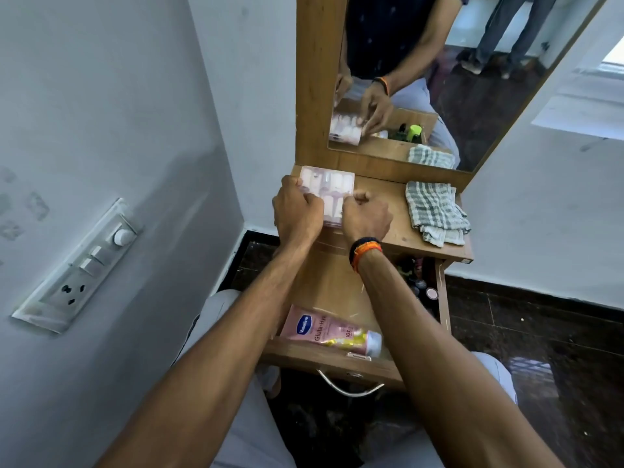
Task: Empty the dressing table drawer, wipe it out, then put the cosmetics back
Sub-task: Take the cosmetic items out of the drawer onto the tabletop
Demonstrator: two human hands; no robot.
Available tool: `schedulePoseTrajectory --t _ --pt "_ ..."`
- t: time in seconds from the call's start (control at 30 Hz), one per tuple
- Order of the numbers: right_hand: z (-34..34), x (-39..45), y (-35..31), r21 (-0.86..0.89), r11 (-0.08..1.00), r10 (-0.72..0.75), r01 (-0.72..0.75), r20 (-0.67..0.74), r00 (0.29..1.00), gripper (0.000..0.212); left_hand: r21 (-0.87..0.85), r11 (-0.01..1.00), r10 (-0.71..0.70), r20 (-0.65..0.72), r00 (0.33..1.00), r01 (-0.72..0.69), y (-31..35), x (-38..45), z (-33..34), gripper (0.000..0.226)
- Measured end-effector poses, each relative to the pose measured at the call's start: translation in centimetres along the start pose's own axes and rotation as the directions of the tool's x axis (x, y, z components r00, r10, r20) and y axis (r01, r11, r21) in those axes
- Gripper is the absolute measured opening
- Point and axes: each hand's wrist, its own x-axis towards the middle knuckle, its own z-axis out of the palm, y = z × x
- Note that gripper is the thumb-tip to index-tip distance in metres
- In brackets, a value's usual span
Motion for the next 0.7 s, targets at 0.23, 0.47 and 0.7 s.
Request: schedulePoseTrajectory --t 0.23,0.47,0.7 --pt "2.3 2.9 -1.5 -0.061 0.996 0.062 -0.059 0.04 0.997 0.018 0.015 0.999 -0.052 0.102 0.993 0.05 -0.4 4.0 1.1 0.028" --pt "3.3 3.9 -1.4 -0.093 0.995 0.034 -0.028 0.06 0.998 0.017 0.025 0.999 -0.023 0.095 0.995 0.021 -1.0 5.7 1.4 0.025" --pt "4.3 4.2 -1.2 -0.085 0.996 0.009 -0.003 0.069 0.998 0.018 0.004 0.999 -0.037 0.077 0.996 0.036 -1.4 6.4 1.2 0.021"
